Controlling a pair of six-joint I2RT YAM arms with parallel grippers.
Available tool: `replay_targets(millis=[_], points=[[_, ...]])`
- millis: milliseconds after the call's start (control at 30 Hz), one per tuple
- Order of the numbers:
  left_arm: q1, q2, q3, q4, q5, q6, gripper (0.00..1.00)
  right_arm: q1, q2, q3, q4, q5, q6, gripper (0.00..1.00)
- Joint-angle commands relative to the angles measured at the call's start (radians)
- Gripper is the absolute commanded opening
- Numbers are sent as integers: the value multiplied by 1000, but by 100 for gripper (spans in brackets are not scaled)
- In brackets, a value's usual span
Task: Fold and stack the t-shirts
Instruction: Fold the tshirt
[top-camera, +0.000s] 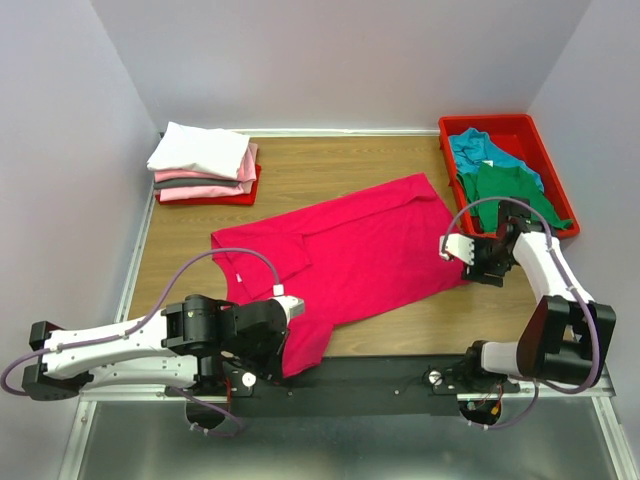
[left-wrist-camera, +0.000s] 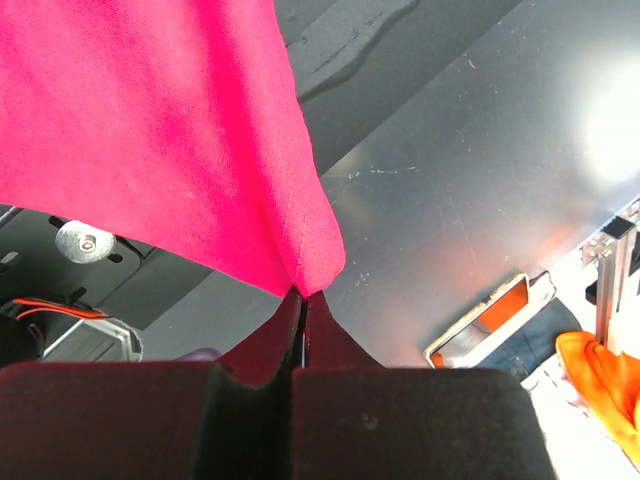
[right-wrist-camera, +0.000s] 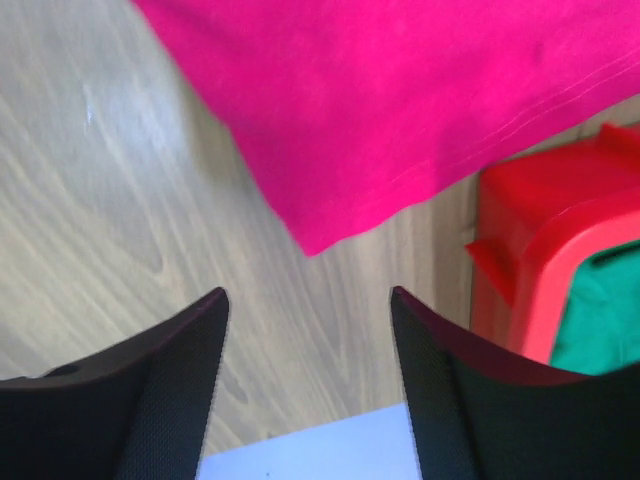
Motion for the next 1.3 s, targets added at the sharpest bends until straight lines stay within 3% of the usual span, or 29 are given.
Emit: replay_targets(millis=[0, 267, 700, 867, 900, 1133, 1167, 1267], points=[[3, -27, -12, -18, 25, -17, 0, -43, 32, 1, -73, 14, -129, 70], [3, -37, -6, -16, 9, -9, 0, -57, 126, 20, -75, -55, -209, 69], [3, -50, -26, 5, 19, -2, 0, -57, 262, 18, 45, -89, -165, 66], [2, -27, -16, 25, 19, 6, 0, -57, 289, 23, 66, -88, -149, 54], [2, -24, -12, 31, 18, 8, 0, -58, 289, 21, 68, -88, -148, 45], [5, 16, 20, 96, -5, 9, 0, -57, 261, 43, 68, -123, -136, 22], [5, 26, 35, 114, -19, 12, 0, -57, 252, 46, 66, -132, -134, 16], [17, 48, 52, 143, -53, 26, 0, -57, 243, 67, 60, -147, -123, 13]])
